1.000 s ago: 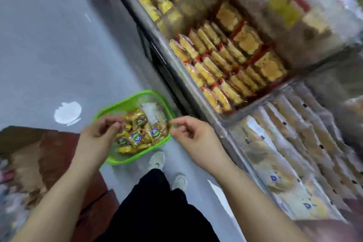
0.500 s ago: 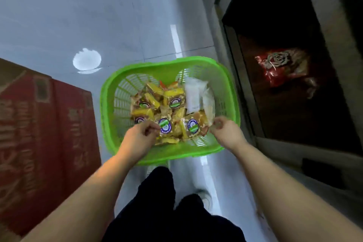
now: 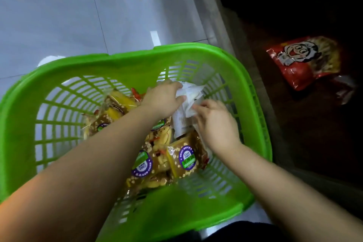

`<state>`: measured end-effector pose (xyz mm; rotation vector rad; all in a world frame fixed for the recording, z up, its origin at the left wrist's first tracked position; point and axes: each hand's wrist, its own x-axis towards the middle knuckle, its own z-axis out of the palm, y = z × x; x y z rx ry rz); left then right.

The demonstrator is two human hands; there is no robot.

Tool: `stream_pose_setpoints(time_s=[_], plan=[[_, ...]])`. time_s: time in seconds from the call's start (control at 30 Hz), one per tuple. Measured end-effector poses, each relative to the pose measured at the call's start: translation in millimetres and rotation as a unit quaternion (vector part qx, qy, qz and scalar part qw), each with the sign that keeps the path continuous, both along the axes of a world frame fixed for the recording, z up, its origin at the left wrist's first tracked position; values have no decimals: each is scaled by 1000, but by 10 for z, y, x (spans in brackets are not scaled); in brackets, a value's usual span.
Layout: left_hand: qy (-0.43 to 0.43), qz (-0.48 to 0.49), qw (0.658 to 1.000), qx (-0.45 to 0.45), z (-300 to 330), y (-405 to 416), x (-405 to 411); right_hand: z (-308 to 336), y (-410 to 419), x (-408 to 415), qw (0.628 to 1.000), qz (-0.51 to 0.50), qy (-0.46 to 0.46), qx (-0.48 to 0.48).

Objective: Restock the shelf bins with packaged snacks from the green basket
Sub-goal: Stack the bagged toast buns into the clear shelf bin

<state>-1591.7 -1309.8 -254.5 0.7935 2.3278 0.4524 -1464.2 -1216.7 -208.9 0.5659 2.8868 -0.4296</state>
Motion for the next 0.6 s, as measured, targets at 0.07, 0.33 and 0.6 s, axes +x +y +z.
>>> stream_pose_setpoints(time_s=[0.07, 0.33, 0.6], plan=[[21, 13, 1000, 17, 20, -14, 13, 94, -27, 62, 997, 60, 34, -20], [69, 159, 936, 308, 583, -757, 43, 150, -282, 110, 933, 319, -116, -119], [86, 132, 982, 106, 394, -1355, 428, -12, 57, -116, 929, -118, -83, -340]])
